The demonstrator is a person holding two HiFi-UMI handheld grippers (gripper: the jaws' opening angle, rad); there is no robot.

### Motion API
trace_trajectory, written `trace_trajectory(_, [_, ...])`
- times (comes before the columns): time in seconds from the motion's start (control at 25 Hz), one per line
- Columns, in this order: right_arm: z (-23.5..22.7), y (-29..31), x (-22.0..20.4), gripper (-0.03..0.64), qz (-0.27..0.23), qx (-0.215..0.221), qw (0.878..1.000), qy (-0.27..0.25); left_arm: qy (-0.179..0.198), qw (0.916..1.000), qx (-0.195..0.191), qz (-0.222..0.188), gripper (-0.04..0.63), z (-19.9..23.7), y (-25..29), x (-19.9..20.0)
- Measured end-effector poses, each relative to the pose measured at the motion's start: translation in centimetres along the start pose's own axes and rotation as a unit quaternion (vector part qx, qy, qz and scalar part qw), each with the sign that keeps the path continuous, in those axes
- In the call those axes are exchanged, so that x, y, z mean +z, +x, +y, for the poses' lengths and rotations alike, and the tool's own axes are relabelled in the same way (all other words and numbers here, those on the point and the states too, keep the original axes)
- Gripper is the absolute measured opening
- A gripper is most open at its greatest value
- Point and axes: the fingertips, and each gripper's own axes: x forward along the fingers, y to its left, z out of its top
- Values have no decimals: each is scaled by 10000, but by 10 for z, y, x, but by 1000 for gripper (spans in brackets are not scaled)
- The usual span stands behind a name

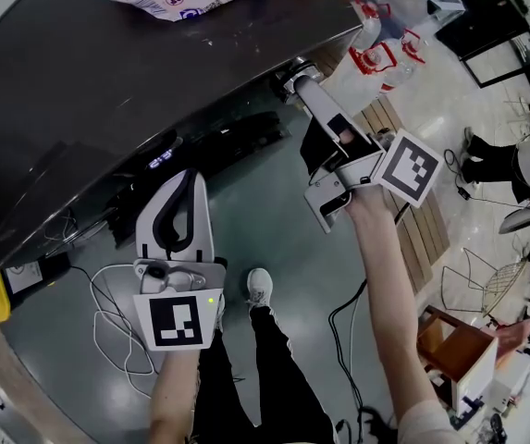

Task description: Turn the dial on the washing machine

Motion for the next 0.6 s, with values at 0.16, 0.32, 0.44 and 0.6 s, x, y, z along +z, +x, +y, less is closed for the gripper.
trace_trajectory(0.16, [-4, -1, 0, 275, -28, 59, 9987, 508, -17, 10000, -34, 41, 0, -4, -1, -3])
trace_trajectory(0.32, [-5, 0, -1, 275, 18, 146, 9954, 947, -16, 10000, -51, 31, 0, -6, -1, -2])
trace_trajectory(0.44, [-4, 0, -1, 275, 25, 150, 9952, 963, -10, 10000, -45, 5, 0, -6, 0, 0])
trace_trajectory(0.6, [-4, 0, -1, 275, -8, 152, 9951, 978, -21, 10000, -17, 18, 0, -4, 0, -1])
